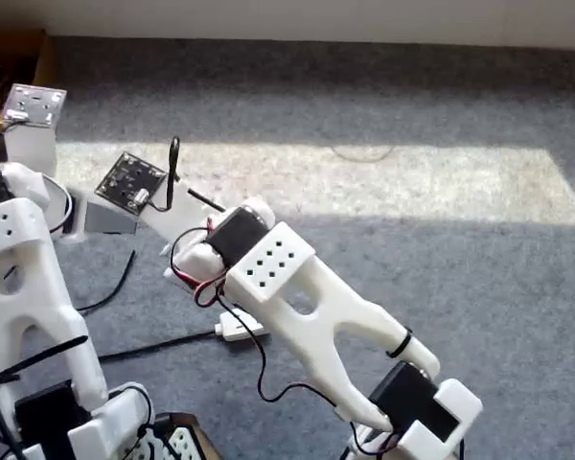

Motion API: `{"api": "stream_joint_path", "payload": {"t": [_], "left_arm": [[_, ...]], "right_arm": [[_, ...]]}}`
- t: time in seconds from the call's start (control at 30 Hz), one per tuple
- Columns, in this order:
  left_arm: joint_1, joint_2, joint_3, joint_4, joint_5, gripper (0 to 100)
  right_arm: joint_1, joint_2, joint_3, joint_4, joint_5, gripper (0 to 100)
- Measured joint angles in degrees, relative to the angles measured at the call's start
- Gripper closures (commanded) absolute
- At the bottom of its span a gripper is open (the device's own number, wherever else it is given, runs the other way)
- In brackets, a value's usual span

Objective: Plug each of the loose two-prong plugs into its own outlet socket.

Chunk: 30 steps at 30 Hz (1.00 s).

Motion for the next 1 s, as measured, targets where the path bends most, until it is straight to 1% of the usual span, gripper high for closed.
{"api": "stream_joint_path", "payload": {"t": [0.07,0.23,0.33,0.4,0.53,0.63,0.7,0.77,0.9,1.0], "left_arm": [[-0.9,0.0,-1.4,0.6,0.8,43],[-1.6,-2.4,-0.8,1.2,1.3,44],[-1.1,-7.9,2.6,1.4,1.3,44],[0.4,-12.7,5.0,2.7,1.3,44],[5.5,-23.2,9.3,5.5,1.5,43],[8.2,-29.7,13.7,4.5,2.9,43],[9.2,-32.4,18.5,1.1,4.0,43],[10.5,-33.5,24.2,-4.1,5.5,43],[11.9,-33.9,35.3,-14.7,7.9,43],[12.1,-34.2,38.1,-19.2,9.8,43]], "right_arm": [[1.7,-2.8,5.6,-6.7,0.0,99.2],[8.9,-13.5,23.8,-25.8,-0.4,99.2],[9.9,-18.7,34.3,-33.0,-0.4,99.2],[9.9,-21.5,39.8,-35.3,-0.4,99.2],[9.9,-25.7,45.5,-36.8,0.6,99.2],[8.9,-28.4,49.2,-37.0,0.8,99.2],[8.1,-30.0,50.0,-37.0,0.8,99.2],[7.0,-32.4,50.0,-36.8,0.8,99.2],[3.5,-38.0,50.1,-31.9,0.9,99.2],[1.8,-41.8,50.2,-27.9,0.9,99.2]]}}
